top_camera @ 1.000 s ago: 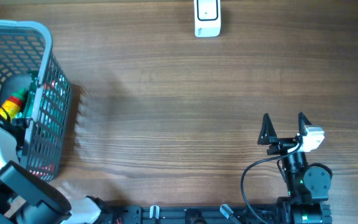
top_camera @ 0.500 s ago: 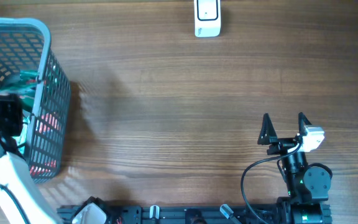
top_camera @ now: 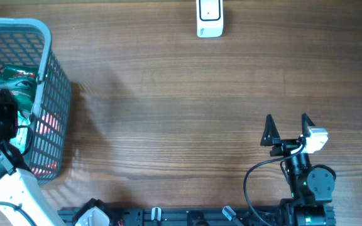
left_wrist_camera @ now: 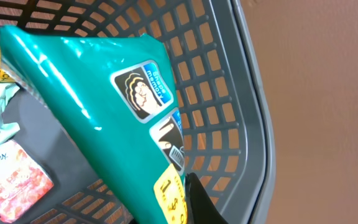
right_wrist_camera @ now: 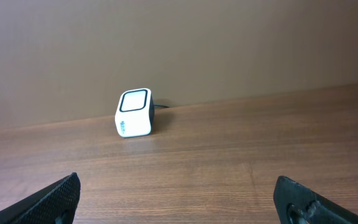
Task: Scan the item barcode
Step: 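Reach into the basket and grasp the green wet-wipes pack with left gripper, then lift the green pack out and place it on the table center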
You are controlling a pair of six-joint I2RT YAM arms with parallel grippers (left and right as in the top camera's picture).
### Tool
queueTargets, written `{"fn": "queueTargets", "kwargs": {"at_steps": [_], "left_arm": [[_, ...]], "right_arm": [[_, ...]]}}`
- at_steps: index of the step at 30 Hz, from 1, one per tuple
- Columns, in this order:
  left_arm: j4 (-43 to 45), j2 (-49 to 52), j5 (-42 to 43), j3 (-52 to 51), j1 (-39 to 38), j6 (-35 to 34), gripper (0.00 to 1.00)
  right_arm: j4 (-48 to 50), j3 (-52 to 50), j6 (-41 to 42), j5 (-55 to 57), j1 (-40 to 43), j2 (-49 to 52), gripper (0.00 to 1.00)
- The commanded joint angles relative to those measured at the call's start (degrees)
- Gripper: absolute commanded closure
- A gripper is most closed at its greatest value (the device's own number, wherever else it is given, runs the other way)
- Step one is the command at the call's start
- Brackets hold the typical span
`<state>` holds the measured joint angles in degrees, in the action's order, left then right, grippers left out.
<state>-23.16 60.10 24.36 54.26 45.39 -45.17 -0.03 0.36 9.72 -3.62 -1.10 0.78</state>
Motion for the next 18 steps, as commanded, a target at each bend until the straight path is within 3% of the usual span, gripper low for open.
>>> {"fn": "queueTargets", "kwargs": {"at_steps": [1,5,11,18], "left_arm": [[0.02,-1.66,1.38,0.07,-0.17,2.71,0.96],[-1.09,-3.41,1.38,0.07,-0.17,7.3,0.96],[-0.81,-7.93,1.36,0.07,-0.15,7.48,0.96],[5.46,-13.66,1.38,0.07,-0.17,7.19,0.96]], "right_arm": [[0.17,-0.07,-0.7,-0.66,-0.33,-0.24,0.0],[0.17,-0.07,-0.72,-0.66,-0.33,-0.24,0.0],[0.17,-0.07,-0.68,-0.66,-0.33,-0.24,0.0],[0.17,-0.07,-0.72,-0.66,-0.33,-0.24,0.01]]}}
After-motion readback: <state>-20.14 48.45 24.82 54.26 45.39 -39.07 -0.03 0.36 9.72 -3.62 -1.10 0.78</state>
